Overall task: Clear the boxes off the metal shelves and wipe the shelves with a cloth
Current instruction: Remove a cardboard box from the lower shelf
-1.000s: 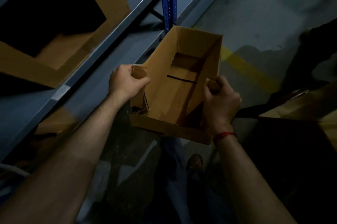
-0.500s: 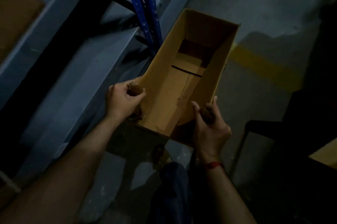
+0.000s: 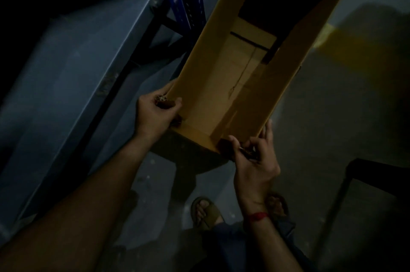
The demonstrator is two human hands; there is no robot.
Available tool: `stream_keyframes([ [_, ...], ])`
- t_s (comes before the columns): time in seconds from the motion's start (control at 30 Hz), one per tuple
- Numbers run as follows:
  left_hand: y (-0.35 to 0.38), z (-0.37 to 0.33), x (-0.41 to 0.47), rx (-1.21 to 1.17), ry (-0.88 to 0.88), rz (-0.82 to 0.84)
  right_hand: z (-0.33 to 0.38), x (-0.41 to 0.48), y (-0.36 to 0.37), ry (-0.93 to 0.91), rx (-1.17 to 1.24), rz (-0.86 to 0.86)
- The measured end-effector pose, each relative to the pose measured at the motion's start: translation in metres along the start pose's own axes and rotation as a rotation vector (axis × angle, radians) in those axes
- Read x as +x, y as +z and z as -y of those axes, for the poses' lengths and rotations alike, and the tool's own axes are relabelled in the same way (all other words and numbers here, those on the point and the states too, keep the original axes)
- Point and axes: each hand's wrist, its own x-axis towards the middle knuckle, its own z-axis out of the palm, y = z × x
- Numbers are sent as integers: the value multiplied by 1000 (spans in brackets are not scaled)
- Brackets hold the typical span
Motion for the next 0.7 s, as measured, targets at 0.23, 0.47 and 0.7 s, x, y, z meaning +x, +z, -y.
stream_keyframes([
  [0.23,37,63,60,115,-41,-23,-57,41,45,9,-18,65],
  [0.47,28,64,65,191,-150,-78,-39,43,55,1,-182,183],
  [0.7,-24,-43,4,389,59,-97,63,57,10,-253,-187,232],
])
